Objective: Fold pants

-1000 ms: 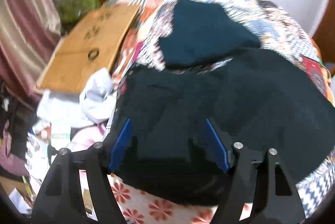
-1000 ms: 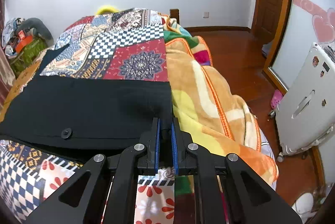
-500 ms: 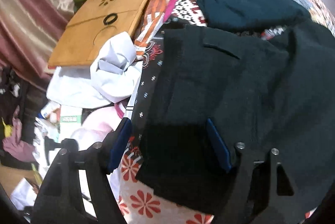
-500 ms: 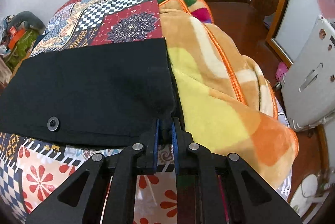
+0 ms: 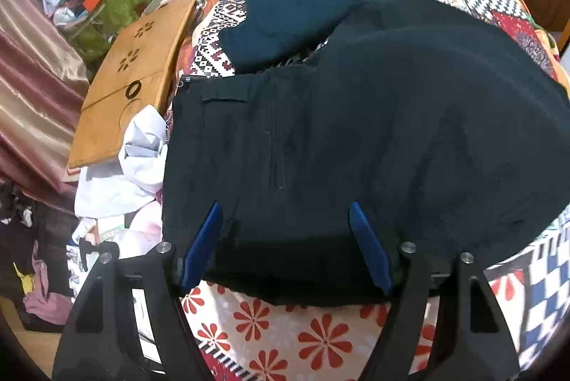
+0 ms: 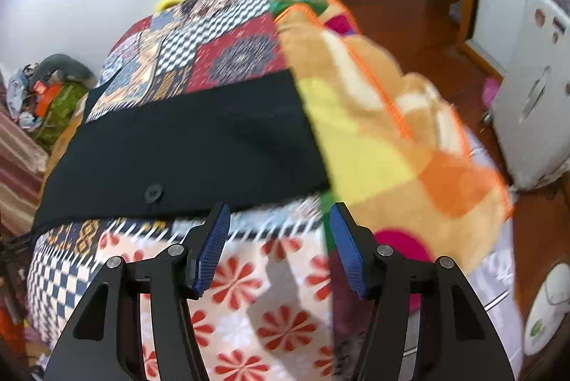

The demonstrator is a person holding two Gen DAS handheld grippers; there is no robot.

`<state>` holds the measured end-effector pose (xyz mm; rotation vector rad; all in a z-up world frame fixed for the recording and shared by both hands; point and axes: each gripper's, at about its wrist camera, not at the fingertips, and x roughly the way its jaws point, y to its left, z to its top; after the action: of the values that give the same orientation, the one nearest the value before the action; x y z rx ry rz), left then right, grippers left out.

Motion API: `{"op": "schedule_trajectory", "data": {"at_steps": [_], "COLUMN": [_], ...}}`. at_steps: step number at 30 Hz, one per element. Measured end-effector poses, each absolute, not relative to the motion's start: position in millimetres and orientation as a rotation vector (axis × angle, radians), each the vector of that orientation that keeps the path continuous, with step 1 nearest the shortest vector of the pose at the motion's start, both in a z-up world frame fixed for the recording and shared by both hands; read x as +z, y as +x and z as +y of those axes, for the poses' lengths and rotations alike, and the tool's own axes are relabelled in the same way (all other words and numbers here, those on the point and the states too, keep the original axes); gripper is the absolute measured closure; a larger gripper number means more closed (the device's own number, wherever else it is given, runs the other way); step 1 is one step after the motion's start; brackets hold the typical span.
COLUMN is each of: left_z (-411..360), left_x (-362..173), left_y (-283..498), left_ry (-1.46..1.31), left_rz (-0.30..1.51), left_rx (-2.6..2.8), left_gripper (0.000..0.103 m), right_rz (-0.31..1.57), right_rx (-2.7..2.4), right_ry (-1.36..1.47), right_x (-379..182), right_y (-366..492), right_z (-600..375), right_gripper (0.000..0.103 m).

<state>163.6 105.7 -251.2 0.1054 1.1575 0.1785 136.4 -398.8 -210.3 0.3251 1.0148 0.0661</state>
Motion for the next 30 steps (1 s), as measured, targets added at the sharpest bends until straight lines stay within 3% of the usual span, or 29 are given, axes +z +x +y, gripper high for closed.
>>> {"op": "schedule_trajectory", "data": {"at_steps": [7,14,17,19,22,30], "left_z": [85,24,7,-3,-17,-49], "left_x": [-213,-232,-230,-229,-232,-226], "left_y": [178,212,219,228,236,242], "left_ry": [-0.032,0.048,0.067,0.036,0.019,0.060], "left_rz": [1.064,1.121,1.094,1.114,1.134,1.094], "left_rx": [0.060,-0.079,-0.091,-0.149,-0.204,-0.251], "left_gripper": [0.024,0.022,0.022,0.022,0.022,0.022], "right_rz": [1.034,0.936,0.904,0.918,0.915,0.798], "right_rx": [0.140,0.109,0.068,0.042,0.043,0.068], "right_ry": [0.455,0.721,0.732,0.673,0.628,0.512], "right_x": [-235,-253,-253,-251,-245,-197], "right_y": [152,171,177,183,189,193], "right_z": [-383,-407,-413,-412,-412,-407], "right_gripper": [0.049,0.049,0.059,0.077,0.090,0.095]}}
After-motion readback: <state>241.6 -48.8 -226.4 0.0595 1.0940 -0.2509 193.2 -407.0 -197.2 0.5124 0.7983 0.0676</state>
